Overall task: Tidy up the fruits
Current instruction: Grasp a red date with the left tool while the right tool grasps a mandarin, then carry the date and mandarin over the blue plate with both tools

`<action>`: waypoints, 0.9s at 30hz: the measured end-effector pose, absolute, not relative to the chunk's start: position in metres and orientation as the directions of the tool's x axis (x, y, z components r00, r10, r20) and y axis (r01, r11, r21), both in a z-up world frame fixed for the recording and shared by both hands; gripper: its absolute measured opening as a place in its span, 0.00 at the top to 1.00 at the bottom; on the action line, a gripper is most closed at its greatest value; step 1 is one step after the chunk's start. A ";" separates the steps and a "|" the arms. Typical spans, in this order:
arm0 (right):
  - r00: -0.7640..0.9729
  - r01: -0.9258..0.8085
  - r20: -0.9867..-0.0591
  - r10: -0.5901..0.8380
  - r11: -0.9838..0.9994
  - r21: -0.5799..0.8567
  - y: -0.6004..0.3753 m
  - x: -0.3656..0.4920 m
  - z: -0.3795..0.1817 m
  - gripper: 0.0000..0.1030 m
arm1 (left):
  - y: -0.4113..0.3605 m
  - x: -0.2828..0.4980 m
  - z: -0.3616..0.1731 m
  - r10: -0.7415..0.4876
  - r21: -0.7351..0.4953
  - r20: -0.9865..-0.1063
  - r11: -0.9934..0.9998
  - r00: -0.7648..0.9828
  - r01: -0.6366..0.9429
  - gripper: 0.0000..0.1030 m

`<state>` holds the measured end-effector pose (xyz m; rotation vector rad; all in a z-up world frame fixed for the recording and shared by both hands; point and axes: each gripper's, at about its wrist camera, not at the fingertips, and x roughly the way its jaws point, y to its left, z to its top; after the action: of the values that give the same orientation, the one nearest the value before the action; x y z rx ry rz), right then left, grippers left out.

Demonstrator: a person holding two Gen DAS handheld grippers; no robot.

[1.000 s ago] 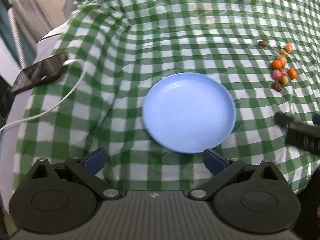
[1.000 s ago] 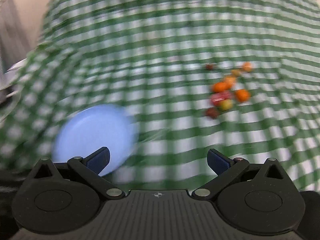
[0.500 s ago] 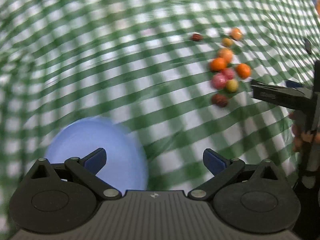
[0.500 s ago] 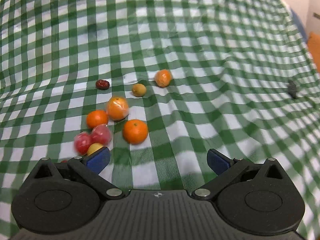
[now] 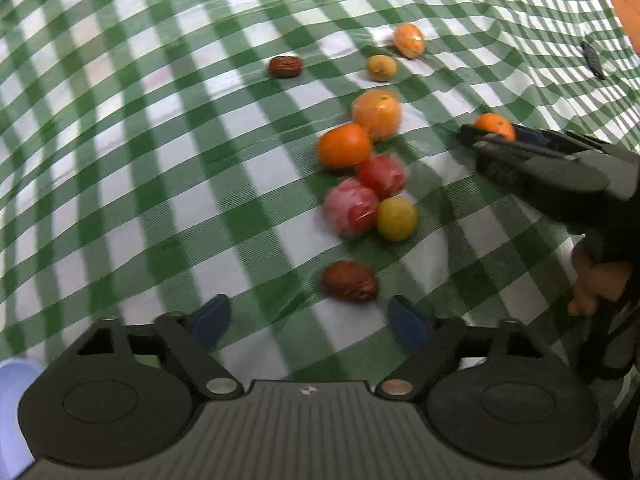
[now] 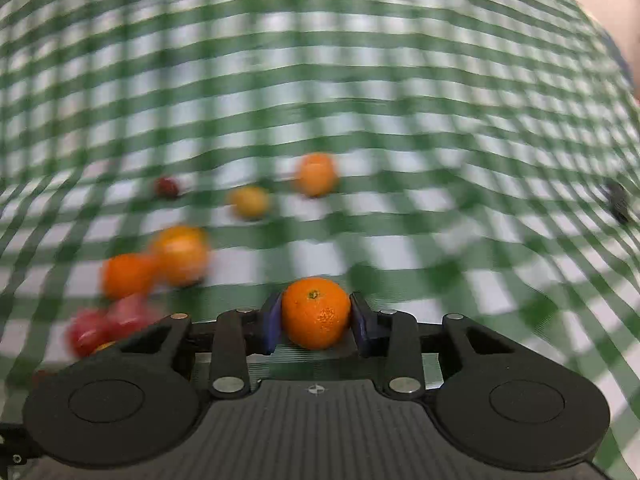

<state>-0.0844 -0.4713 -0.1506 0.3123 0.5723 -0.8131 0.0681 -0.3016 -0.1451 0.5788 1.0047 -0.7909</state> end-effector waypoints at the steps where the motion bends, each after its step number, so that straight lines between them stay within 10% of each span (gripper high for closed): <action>1: 0.548 0.770 -0.595 -0.588 0.633 0.082 -0.479 -0.088 -0.154 0.64 | -0.304 0.068 -0.147 -0.312 0.069 -0.899 0.592 0.307 0.803 0.21; 4: 0.540 0.774 -0.604 -0.586 0.627 0.085 -0.482 -0.083 -0.160 0.64 | -0.309 0.074 -0.152 -0.331 0.052 -0.889 0.612 0.315 0.789 0.30; 7: 0.529 0.766 -0.603 -0.596 0.641 0.038 -0.477 -0.076 -0.165 0.64 | -0.310 0.074 -0.148 -0.375 0.028 -0.876 0.589 0.304 0.808 0.67; 20: 0.506 0.828 -0.449 -0.737 0.560 0.013 -0.437 -0.115 -0.099 0.65 | -0.224 0.048 -0.052 -0.333 0.151 -0.817 0.665 0.471 0.732 0.66; 27: 0.734 0.626 -0.450 -0.509 0.764 0.156 -0.330 -0.140 -0.039 0.65 | -0.136 0.022 -0.011 -0.238 0.173 -0.830 0.750 0.504 0.638 0.66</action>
<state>-0.1399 -0.3297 -0.0386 0.3083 0.3996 -0.6349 0.0218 -0.1357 -0.0109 0.5011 0.8961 -0.5563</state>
